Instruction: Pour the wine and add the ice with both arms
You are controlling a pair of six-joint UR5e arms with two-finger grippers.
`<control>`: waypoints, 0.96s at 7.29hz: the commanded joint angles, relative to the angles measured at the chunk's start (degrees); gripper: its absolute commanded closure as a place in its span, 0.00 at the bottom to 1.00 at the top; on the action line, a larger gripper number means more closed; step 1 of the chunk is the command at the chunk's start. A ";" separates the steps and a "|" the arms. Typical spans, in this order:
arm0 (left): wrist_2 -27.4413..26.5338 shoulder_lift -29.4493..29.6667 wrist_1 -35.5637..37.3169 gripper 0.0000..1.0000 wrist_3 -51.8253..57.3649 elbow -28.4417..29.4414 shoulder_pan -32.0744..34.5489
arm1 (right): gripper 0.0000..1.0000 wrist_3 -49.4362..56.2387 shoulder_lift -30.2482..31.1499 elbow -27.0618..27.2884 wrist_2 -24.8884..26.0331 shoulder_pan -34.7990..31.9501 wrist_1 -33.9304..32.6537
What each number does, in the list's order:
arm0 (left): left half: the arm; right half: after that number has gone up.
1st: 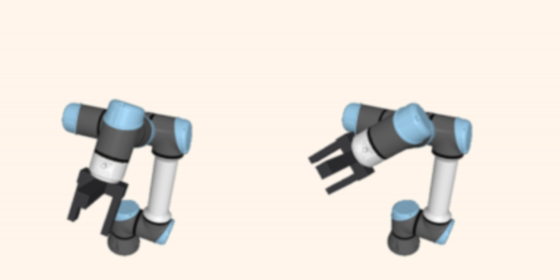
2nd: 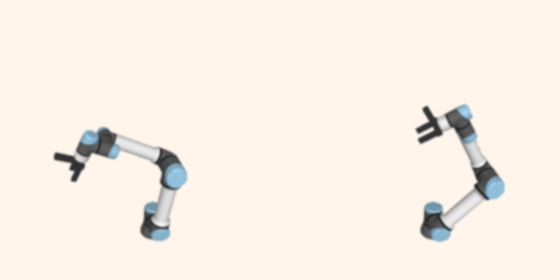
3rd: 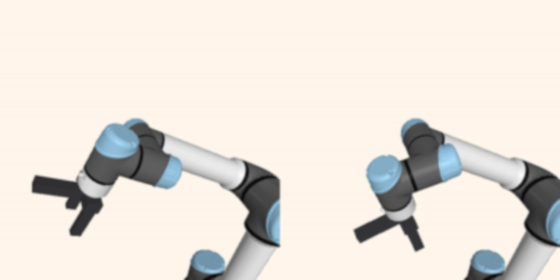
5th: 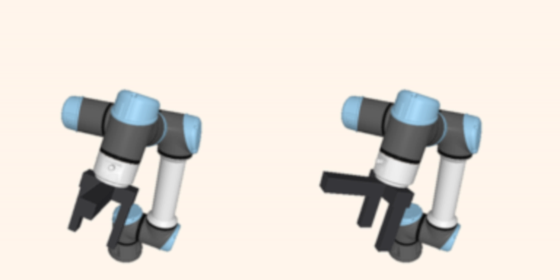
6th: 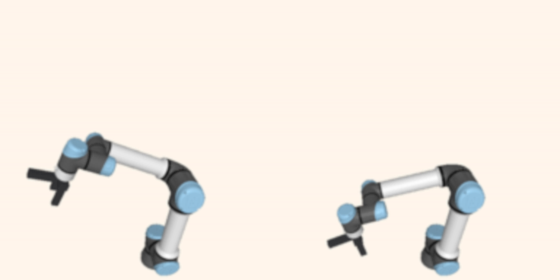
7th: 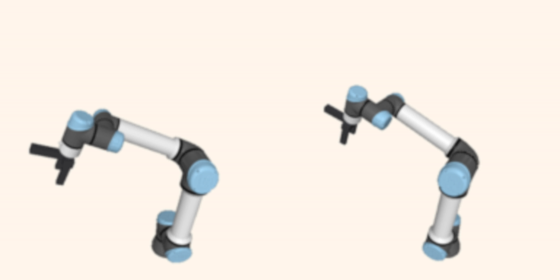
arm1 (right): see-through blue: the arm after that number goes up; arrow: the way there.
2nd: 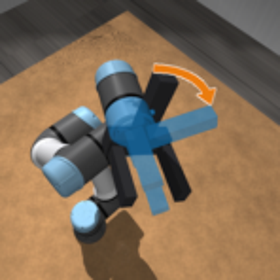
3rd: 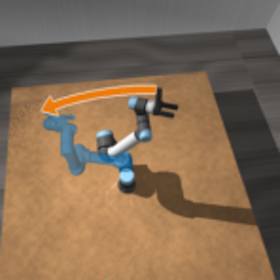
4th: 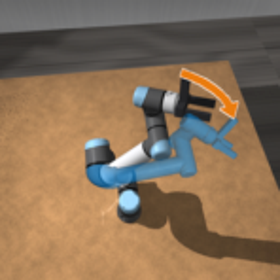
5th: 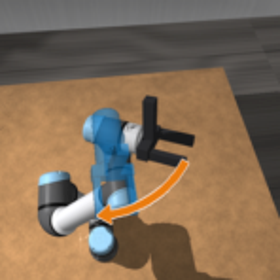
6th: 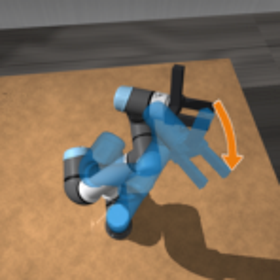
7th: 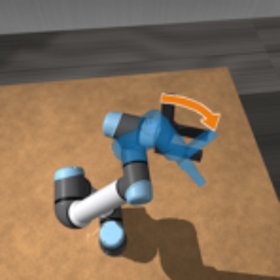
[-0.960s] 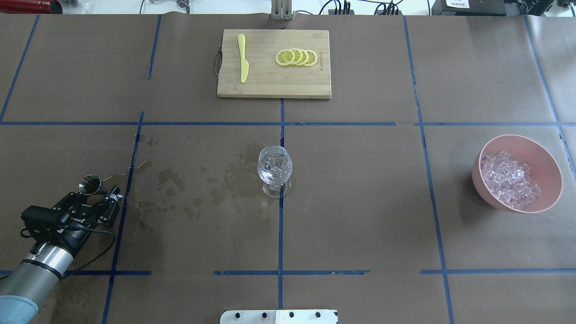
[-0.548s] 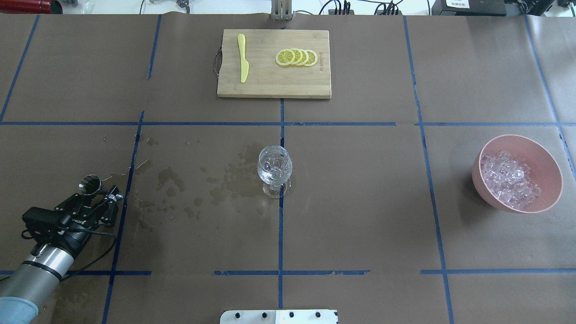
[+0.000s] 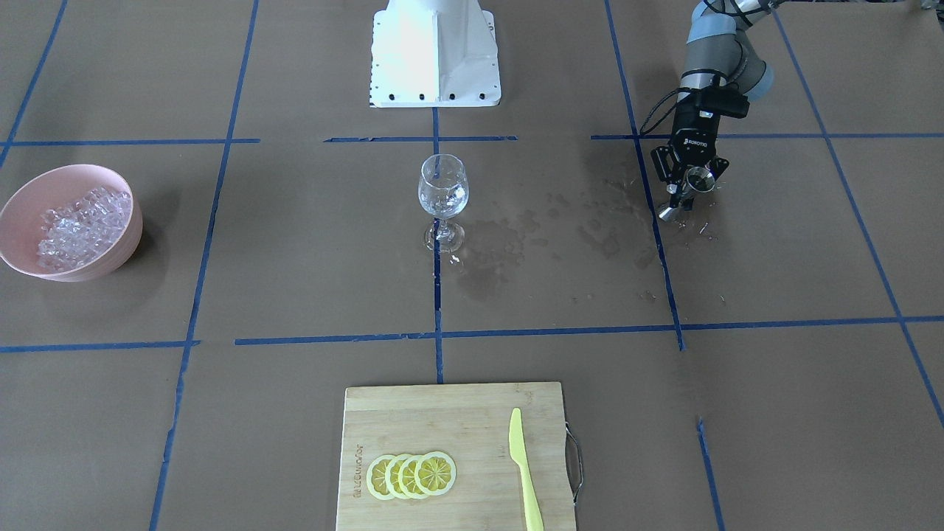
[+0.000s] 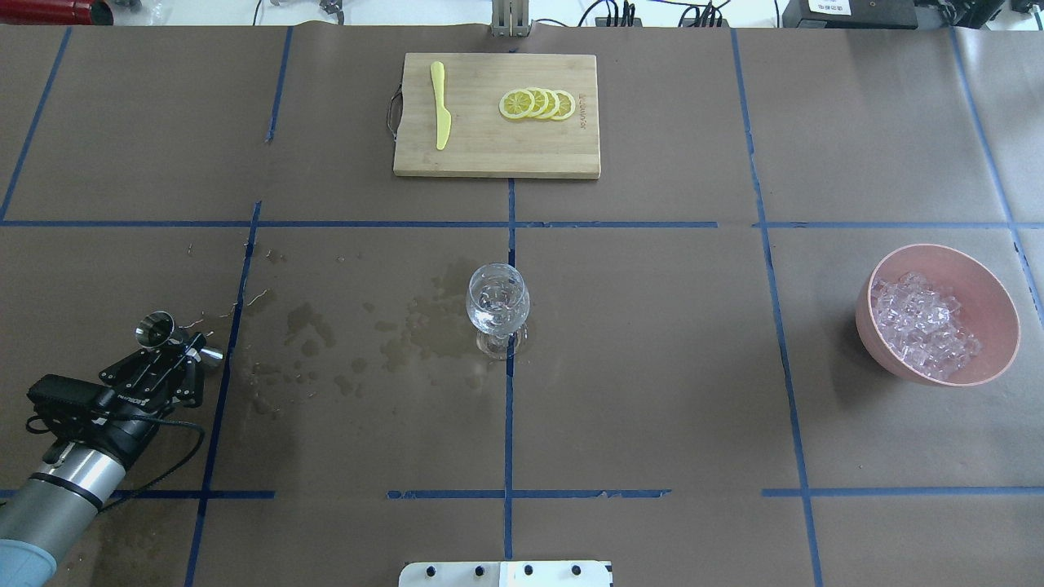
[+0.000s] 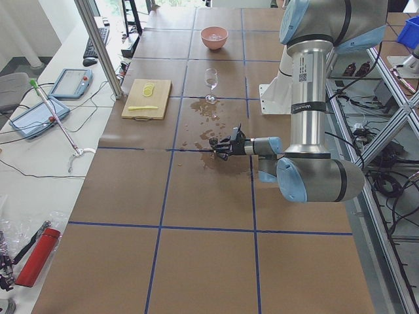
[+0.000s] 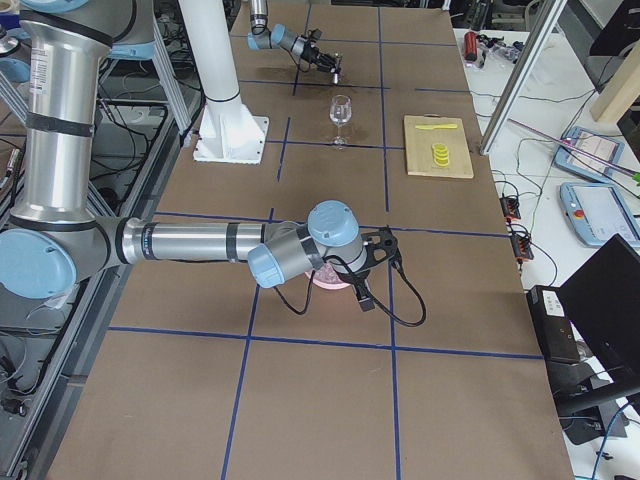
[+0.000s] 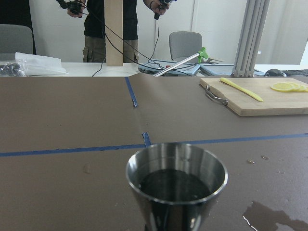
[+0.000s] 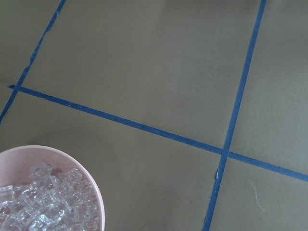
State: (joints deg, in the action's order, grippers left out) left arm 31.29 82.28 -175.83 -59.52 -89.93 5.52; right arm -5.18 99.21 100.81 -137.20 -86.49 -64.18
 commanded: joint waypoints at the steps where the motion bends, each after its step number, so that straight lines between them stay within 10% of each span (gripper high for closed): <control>1: -0.08 -0.28 -1.97 1.00 3.07 -0.07 0.02 | 0.00 0.00 0.02 0.00 0.00 0.00 0.01; 7: 3.92 0.24 -18.32 1.00 44.27 -9.01 0.19 | 0.00 0.00 -0.07 -0.17 0.00 0.00 -0.07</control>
State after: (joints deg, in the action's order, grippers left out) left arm 32.40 82.27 -193.29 -21.94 -95.30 5.66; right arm -5.19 99.15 100.70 -137.20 -86.49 -64.25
